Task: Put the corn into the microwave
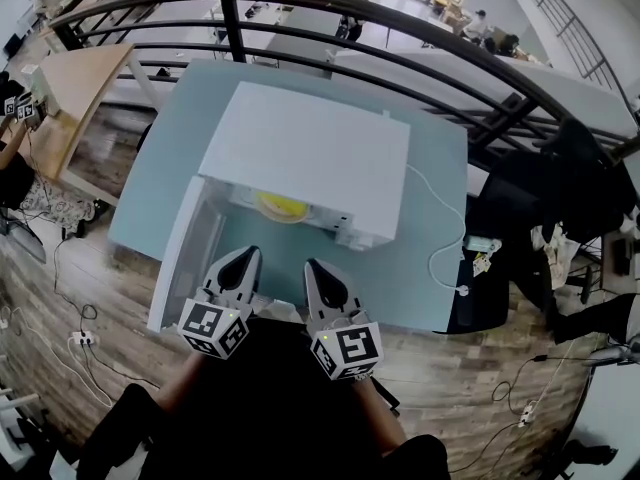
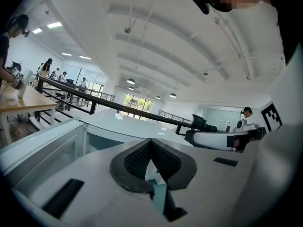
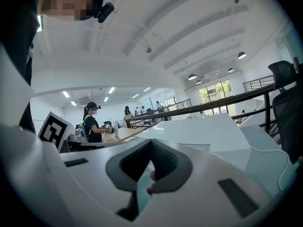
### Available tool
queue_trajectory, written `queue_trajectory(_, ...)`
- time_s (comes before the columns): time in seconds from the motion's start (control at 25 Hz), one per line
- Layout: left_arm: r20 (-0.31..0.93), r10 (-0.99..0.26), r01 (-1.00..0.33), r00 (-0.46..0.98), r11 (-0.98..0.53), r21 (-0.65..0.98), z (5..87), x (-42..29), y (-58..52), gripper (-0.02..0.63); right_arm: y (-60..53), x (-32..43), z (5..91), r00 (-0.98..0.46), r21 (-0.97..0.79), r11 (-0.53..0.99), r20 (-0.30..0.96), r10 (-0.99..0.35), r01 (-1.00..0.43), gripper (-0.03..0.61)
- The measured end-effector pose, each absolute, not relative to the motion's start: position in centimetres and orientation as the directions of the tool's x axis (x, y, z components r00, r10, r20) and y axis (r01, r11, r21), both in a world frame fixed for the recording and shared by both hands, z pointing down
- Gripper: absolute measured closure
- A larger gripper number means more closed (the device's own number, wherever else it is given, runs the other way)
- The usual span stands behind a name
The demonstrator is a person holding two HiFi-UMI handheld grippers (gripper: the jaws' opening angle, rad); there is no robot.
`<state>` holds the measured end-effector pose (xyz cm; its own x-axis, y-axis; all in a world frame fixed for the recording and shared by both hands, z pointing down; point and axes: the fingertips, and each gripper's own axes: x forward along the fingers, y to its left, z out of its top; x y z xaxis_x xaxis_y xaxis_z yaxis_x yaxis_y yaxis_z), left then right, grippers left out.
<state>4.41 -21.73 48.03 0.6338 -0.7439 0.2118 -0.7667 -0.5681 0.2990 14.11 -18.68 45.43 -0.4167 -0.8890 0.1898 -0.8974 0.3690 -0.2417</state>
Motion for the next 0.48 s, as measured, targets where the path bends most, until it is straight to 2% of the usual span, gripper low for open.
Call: queue_trajectory(0.48,0.207,-0.744,-0.759,0.635,-0.551,0.346,48.25,4.62,-21.97,0.611,-18.78,14.38,45.60,-0.417,-0.242,0.368,0.202,-0.886,-0.898,0.571)
